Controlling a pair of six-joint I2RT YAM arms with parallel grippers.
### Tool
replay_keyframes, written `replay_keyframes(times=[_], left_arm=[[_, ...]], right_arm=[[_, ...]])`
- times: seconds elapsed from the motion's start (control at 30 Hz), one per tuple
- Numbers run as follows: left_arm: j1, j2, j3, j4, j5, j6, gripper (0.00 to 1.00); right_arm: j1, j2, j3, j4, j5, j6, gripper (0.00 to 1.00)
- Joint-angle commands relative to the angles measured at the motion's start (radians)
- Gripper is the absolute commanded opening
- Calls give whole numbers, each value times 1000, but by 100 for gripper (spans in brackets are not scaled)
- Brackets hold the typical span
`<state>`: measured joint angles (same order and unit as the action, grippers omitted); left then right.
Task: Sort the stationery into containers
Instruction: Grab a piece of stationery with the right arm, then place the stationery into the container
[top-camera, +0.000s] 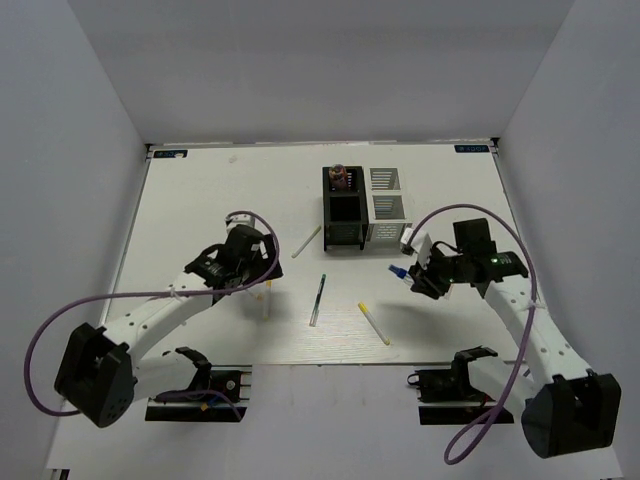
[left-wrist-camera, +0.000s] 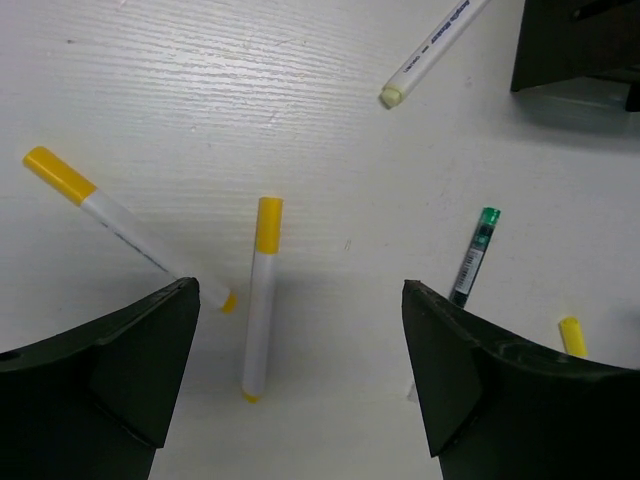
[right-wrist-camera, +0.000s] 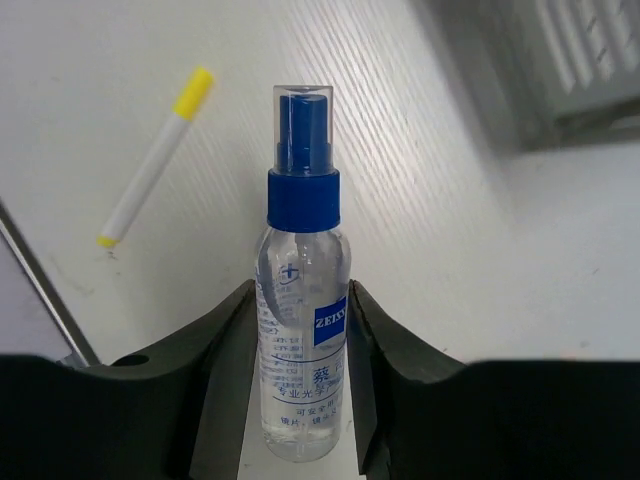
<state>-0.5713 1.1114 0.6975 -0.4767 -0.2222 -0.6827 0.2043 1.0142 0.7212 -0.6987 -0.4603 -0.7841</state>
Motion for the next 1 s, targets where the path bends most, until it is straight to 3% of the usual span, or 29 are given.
replay_keyframes(times=[0.0, 0.17, 0.27, 0.37, 0.53, 0.8, 0.97], left_arm=[[2, 63, 60, 70, 24, 80, 91], [2, 203, 167, 89, 53, 195, 88], [2, 284, 223, 75, 78, 235, 88], [2, 304, 223, 116, 145, 264, 87], [2, 286, 194, 159, 202, 255, 84], [2, 295, 174, 177, 233, 235, 80], [2, 306, 174, 187, 233, 235, 80]], right_arm=[[3, -29, 118, -194, -196, -198, 0], [1, 91, 369, -171, -296, -73, 0], [-3, 176, 486, -20, -345, 156, 0], [-6, 262, 540, 279, -357, 329, 0], [-11, 406, 610, 685, -357, 492, 0], [-57, 693, 658, 1100, -445, 706, 0], [-77, 837, 735, 1197, -434, 763, 0]])
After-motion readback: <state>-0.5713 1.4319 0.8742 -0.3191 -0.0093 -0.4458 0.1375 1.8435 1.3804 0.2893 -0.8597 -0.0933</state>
